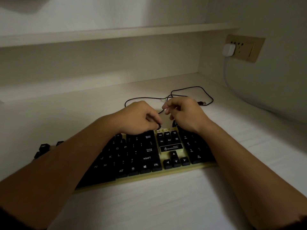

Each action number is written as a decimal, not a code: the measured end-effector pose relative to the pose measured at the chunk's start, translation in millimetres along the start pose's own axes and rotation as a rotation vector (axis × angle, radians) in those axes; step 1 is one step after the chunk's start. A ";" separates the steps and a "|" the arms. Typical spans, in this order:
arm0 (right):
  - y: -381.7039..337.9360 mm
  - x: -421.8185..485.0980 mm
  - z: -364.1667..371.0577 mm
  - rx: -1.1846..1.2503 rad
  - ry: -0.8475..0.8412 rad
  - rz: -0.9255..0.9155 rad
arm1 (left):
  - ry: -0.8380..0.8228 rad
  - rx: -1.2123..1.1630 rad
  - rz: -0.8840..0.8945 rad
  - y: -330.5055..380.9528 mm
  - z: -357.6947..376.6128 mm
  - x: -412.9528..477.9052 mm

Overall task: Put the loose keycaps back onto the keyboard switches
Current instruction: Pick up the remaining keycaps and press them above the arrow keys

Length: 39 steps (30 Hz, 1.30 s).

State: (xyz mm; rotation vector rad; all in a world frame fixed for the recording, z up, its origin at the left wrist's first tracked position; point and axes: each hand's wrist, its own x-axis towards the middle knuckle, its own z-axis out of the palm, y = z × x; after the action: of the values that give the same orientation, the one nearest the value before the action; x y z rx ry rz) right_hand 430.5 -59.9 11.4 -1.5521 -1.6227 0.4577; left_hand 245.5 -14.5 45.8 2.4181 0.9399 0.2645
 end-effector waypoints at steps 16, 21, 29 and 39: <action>-6.5 -4.0 5.5 0.113 -0.079 0.058 | 0.117 0.016 -0.053 4.7 10.5 -6.2; -7.9 -5.5 7.8 0.031 -0.091 0.041 | 0.239 0.072 -0.095 11.2 23.2 -10.0; -9.1 -6.9 9.8 -0.052 -0.071 -0.005 | 0.363 0.177 -0.076 15.0 38.3 -21.4; -10.8 -9.3 10.3 -0.062 -0.072 -0.003 | 0.406 0.169 -0.051 18.0 47.8 -31.7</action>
State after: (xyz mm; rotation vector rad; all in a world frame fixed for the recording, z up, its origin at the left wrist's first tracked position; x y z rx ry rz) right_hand 414.9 -67.7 10.4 -1.5953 -1.7086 0.4703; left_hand 249.4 -66.3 15.6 2.5387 1.2402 0.7025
